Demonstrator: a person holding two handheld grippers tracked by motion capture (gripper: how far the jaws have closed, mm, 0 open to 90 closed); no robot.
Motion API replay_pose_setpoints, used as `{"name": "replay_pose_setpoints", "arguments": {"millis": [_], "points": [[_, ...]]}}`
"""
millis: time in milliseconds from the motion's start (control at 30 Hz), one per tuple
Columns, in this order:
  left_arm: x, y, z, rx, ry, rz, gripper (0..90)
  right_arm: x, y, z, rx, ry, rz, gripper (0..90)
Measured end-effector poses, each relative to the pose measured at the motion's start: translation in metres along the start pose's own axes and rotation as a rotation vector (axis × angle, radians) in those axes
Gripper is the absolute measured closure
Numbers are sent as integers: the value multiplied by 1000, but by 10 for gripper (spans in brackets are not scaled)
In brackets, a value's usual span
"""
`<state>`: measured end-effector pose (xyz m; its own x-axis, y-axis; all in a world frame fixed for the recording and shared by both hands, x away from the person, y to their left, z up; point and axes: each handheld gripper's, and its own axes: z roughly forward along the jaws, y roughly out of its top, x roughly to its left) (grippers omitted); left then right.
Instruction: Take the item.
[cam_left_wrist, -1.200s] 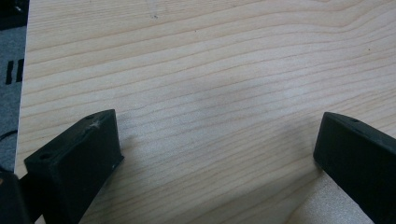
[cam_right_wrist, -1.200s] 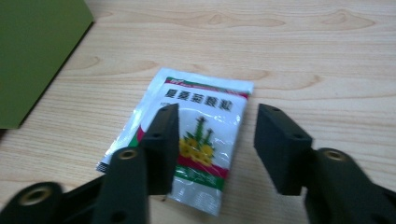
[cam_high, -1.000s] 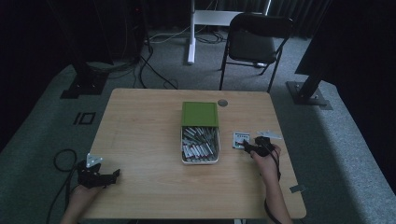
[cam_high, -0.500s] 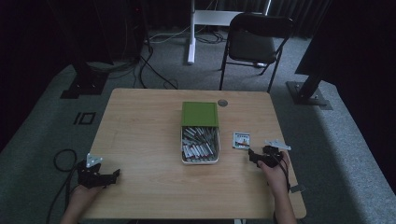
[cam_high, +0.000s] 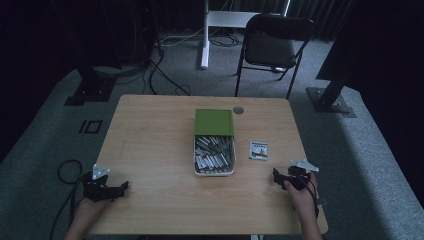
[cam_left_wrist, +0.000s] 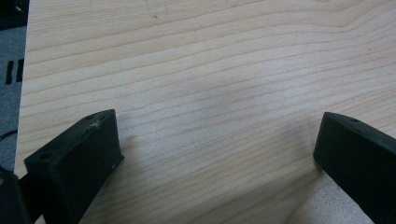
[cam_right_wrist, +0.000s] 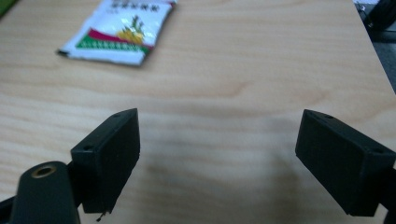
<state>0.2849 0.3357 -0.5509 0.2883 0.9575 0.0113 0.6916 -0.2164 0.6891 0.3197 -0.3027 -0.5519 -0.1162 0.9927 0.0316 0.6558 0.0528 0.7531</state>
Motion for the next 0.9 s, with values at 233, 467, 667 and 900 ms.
{"name": "replay_pose_setpoints", "arguments": {"millis": [233,467,667,900], "points": [[0,0,0,0,0,1,14,-3,-12,-7,16,-47,30,141],[0,0,0,0,0,0,14,-6,-18,-15,22,-110,97,142],[0,0,0,-1,0,0,14,-1,-25,-21,33,-124,92,142],[0,0,0,-1,0,0,14,1,-31,-28,33,-111,81,141]]}}
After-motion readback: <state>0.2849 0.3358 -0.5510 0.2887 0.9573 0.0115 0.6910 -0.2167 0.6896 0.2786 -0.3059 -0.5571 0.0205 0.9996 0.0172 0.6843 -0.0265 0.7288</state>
